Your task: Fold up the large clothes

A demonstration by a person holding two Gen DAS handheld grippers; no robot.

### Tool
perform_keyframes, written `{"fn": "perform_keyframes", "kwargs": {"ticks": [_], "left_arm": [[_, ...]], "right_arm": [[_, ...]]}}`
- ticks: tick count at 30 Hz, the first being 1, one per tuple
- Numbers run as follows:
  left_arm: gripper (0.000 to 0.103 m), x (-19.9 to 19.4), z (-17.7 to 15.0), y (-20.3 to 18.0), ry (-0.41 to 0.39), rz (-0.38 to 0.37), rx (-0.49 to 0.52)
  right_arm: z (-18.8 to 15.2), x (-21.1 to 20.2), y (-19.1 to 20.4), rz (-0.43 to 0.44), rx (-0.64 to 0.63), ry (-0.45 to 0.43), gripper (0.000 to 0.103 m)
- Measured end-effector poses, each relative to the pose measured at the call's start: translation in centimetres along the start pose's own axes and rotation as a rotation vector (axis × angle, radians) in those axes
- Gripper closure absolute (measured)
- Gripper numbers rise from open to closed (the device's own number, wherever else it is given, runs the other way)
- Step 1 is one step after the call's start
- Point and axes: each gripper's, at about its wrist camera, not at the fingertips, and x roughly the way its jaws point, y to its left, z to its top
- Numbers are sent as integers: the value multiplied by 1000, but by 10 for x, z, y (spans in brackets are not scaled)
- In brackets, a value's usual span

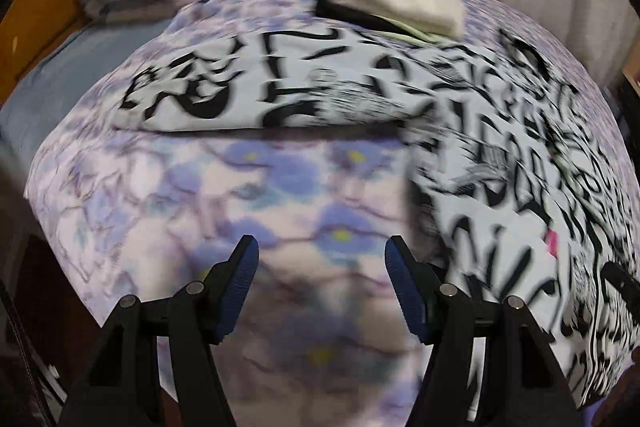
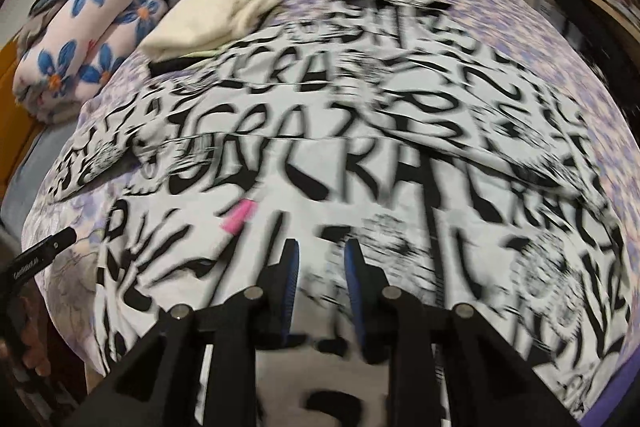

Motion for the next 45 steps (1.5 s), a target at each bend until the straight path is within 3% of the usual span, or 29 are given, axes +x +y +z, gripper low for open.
{"fn": "perform_keyframes", "kwargs": {"ticks": [11, 17, 22, 26, 31, 33, 35, 36, 37, 41, 45], "left_arm": [[39, 40, 43, 85, -10, 20, -181], [39, 66, 57, 124, 22, -7, -286], [39, 88, 63, 154, 27, -94, -420], [33, 98, 72, 172, -27, -166, -538], [32, 114, 78, 183, -87, -158, -619], [35, 119, 81, 179, -108, -119, -608], [77, 119, 87, 169, -122, -36, -551], [91, 117, 89, 166, -128, -45, -529], [98, 113, 91, 164, -137, -71, -514], [99, 66, 106, 124, -267, -24, -351], [100, 11, 124, 51, -373, -87, -149]], "right_arm": [[41, 41, 107, 66, -167, -3, 80], [55, 63, 144, 102, -201, 12, 80], [67, 76, 159, 118, -204, 13, 80], [78, 83, 163, 133, -184, 12, 80], [84, 86, 159, 144, -170, 10, 80], [84, 89, 157, 145, -166, 16, 80], [83, 91, 153, 151, -155, 23, 80], [82, 91, 150, 156, -148, 25, 80], [80, 91, 148, 156, -143, 27, 80], [74, 87, 132, 166, -117, 26, 80], [67, 74, 104, 170, -65, 1, 80]]}}
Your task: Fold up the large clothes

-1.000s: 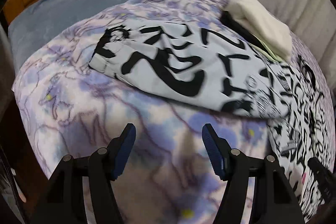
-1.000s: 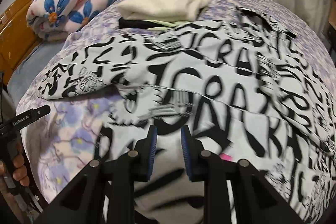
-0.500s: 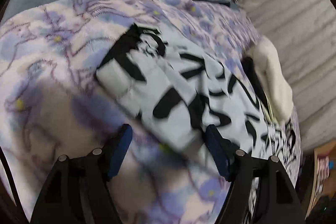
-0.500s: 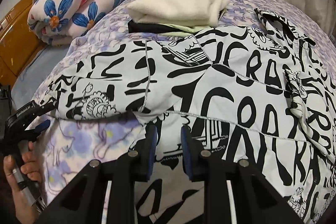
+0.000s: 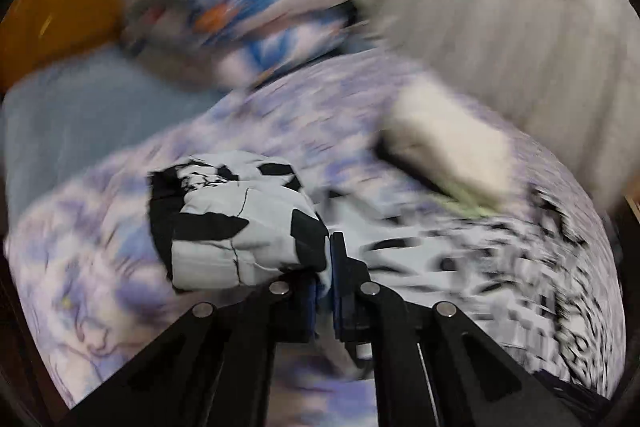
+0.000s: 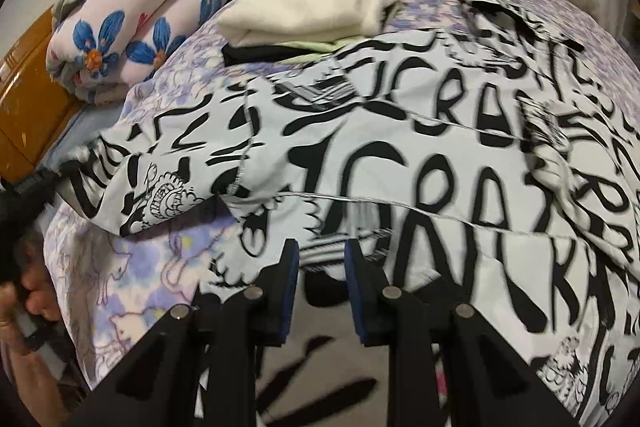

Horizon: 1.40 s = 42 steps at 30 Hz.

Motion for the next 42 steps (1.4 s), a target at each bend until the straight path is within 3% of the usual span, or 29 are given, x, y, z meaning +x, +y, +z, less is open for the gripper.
{"fn": "perform_keyframes", "kwargs": {"ticks": [5, 9, 10, 11, 13, 16, 20, 24, 31, 37, 42], "left_arm": [[99, -46, 3, -129, -64, -188, 232], [93, -50, -30, -226, -29, -276, 400], [79, -44, -42, -246, 5, -299, 438], [57, -34, -56, -267, 54, -314, 474], [30, -20, -83, -294, 131, -321, 516], [30, -8, -116, -314, 199, -314, 550], [30, -6, -132, -318, 250, -303, 551], [30, -17, -133, -294, 244, -282, 508], [29, -25, -123, -239, 254, -201, 382], [29, -14, -129, -201, 292, -149, 344], [29, -2, -127, -181, 311, -139, 299]], "right_arm": [[-13, -39, -53, -10, 102, -71, 80], [-25, -70, -105, -63, 174, -128, 80], [-29, -74, -117, -72, 191, -131, 80], [-34, -78, -132, -86, 213, -130, 80], [-42, -84, -156, -104, 245, -128, 80], [-55, -91, -187, -118, 272, -132, 80], [-62, -90, -213, -67, 317, -127, 79], [-57, -87, -222, 39, 351, -142, 52], [-27, -57, -210, 230, 388, -106, 52], [0, -11, -203, 300, 437, -36, 52], [24, 27, -194, 297, 447, 21, 52]]}}
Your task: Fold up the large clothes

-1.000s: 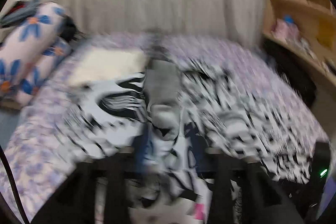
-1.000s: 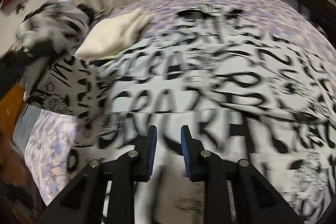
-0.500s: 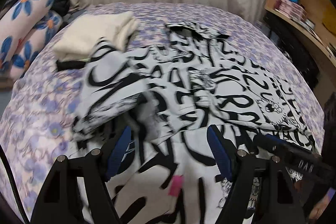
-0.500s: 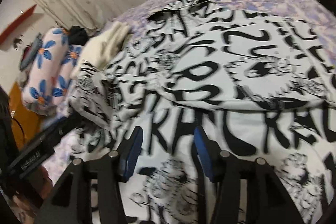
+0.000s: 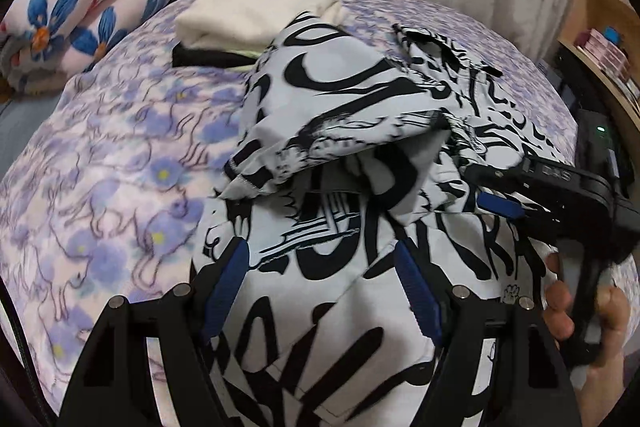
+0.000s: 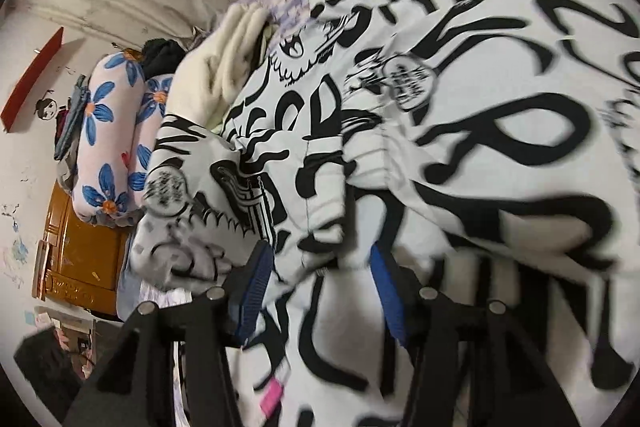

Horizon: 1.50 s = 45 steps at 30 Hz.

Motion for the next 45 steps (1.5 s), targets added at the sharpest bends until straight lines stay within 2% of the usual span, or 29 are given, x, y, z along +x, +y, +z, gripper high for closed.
{"fn": "perform_keyframes", "kwargs": {"ticks": [3, 4, 5, 6, 7, 9, 11, 14, 16, 21, 24, 27, 32, 35, 37, 40, 41, 42, 45], "left_arm": [[29, 3, 0, 10, 1, 1, -19], [29, 3, 0, 13, 1, 3, -22], [29, 3, 0, 16, 0, 5, -26], [29, 4, 0, 17, 0, 8, -29], [29, 4, 0, 20, 0, 11, -34], [29, 3, -1, 25, -3, 12, -45], [29, 2, -1, 28, -6, 11, -51], [29, 0, -1, 28, -14, 10, -55], [29, 0, 0, 27, -21, 8, -54], [29, 4, 8, 20, -32, 8, -22], [29, 10, 20, 16, -35, 0, -14], [29, 20, 34, 12, -35, 5, -2], [29, 47, 55, 7, 4, 11, 17], [29, 65, 68, 8, 43, 9, 31], [29, 77, 76, 11, 75, 7, 36], [29, 95, 89, 20, 126, -11, 26], [29, 102, 94, 24, 142, -18, 19], [29, 106, 97, 26, 150, -20, 12], [29, 125, 111, 36, 179, -47, -21]], "right_arm": [[6, 28, 12, -34, -20, 32, 52], [7, 34, 17, -39, -41, 40, 56], [7, 40, 27, -76, -89, 50, 72], [6, 42, 34, -101, -126, 57, 93], [5, 41, 49, -109, -181, 52, 93], [5, 22, 77, -122, -287, -19, 94], [8, -15, 108, -117, -395, -147, 95], [19, -72, 135, -135, -477, -324, 95], [28, -99, 139, -151, -493, -393, 95], [51, -144, 113, -222, -461, -482, 95], [60, -152, 80, -281, -417, -476, 95], [62, -149, 46, -350, -375, -439, 95], [45, -126, -27, -443, -274, -303, 95], [37, -106, -59, -448, -209, -169, 91], [33, -107, -74, -405, -179, -128, 87], [36, -125, -86, -307, -134, -162, 62], [41, -131, -88, -277, -114, -181, 49], [46, -135, -88, -260, -98, -196, 43], [70, -134, -92, -223, -59, -208, 43]]}}
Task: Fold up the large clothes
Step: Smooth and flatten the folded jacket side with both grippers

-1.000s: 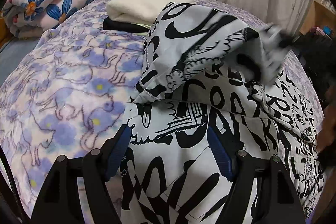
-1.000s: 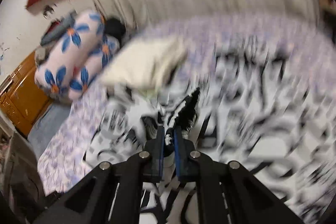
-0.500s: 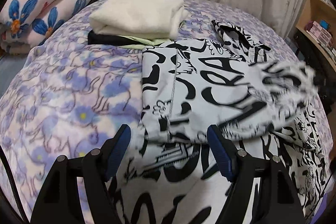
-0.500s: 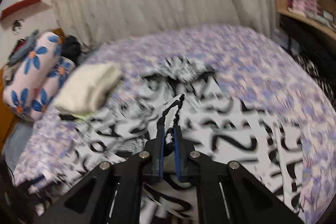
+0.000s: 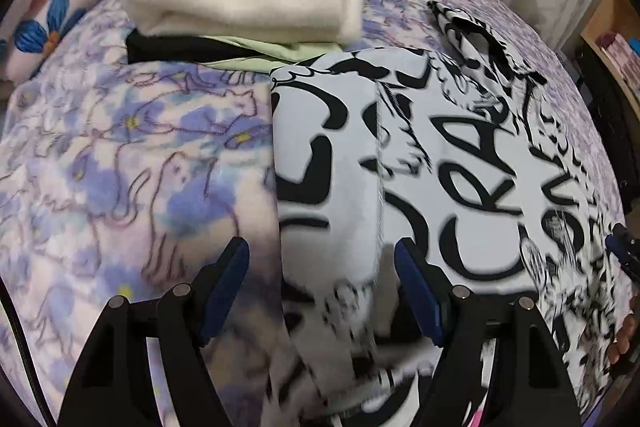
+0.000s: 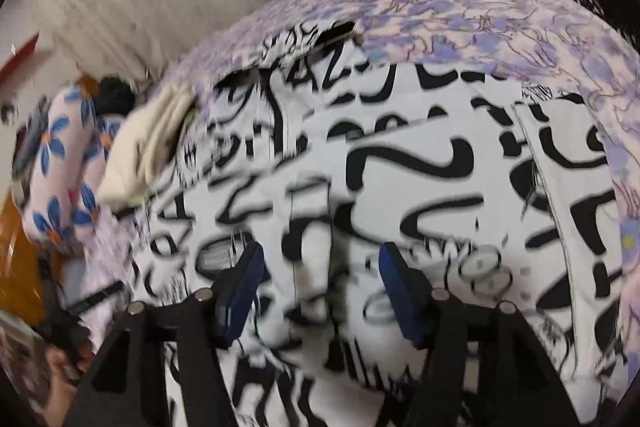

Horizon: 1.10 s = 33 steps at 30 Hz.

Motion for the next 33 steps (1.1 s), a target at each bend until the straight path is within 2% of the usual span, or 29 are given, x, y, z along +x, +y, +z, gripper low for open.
{"fn": "perform_keyframes", "kwargs": {"ticks": [3, 6, 8, 10, 11, 12, 13, 15, 17, 18, 20, 23, 27, 30, 32, 33], "left_arm": [[29, 24, 17, 10, 54, -42, -56], [29, 47, 32, 16, 106, -78, -97], [25, 58, 41, 18, 115, -92, -114], [26, 61, 48, 17, 107, -95, -125], [40, 62, 53, 15, 93, -95, -124], [56, 62, 56, 13, 83, -107, -116], [87, 60, 60, 8, 70, -68, -105], [94, 55, 66, -1, 34, -2, -76], [95, 49, 69, -10, -35, 37, -36], [95, 48, 69, -14, -76, 61, -9], [95, 60, 68, -20, -93, 123, 31], [92, 67, 66, -26, -99, 172, 81], [92, 47, 68, -36, -122, 221, 125], [88, 17, 64, -37, -136, 203, 112], [74, -5, 55, -42, -170, 158, 92], [71, -15, 49, -47, -182, 130, 84]], "right_arm": [[15, 29, -1, -9, 16, 53, 43], [22, 57, -3, 39, 40, 103, 43], [24, 74, -2, 47, 46, 127, 43], [24, 83, 3, 34, 15, 130, 63], [24, 87, 8, 12, -18, 134, 83], [23, 86, 13, -11, -46, 122, 87], [24, 81, 20, -24, -80, 95, 92], [25, 66, 28, -24, -115, 22, 96], [29, 50, 31, -31, -130, -81, 96], [31, 53, 31, -55, -134, -90, 96], [30, 79, 26, -123, -151, -22, 96], [24, 96, 23, -174, -145, 58, 86], [27, 64, 19, -171, -71, 19, 79], [20, 31, 28, -218, -105, -65, 73], [13, 17, 37, -207, -125, -84, 70], [12, 15, 42, -193, -130, -79, 70]]}}
